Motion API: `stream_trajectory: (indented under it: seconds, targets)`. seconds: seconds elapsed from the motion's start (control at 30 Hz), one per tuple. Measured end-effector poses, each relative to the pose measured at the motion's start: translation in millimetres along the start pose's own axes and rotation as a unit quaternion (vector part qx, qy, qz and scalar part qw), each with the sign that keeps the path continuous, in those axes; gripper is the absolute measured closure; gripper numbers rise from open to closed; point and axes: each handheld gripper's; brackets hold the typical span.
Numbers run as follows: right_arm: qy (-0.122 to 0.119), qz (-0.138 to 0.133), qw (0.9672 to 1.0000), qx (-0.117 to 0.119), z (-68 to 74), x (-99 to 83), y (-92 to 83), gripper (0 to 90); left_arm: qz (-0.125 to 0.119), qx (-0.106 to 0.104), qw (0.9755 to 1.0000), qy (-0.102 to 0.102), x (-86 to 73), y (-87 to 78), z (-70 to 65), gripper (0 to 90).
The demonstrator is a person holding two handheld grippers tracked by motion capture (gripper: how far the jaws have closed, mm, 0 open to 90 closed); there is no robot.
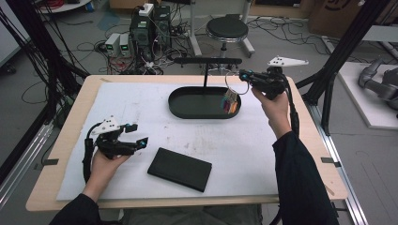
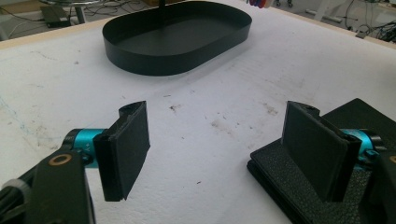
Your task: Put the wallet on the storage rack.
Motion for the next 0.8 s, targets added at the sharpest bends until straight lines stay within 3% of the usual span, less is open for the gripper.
stream_trajectory:
  seconds: [0.8]
  targets:
    - [0.04, -0.015, 0.9983, -0.04, -43.3, -11.6, 37.3, 88.2, 0.006, 0.011, 0.9999, -0.004, -7.8, -5.0, 0.2, 23.5]
Point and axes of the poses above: each handheld gripper's, and its own axes: y roughly forward along the jaws, x roughly out of its top, z roughly to its left, and after that the axes turned 8 degrees about y, right-handed
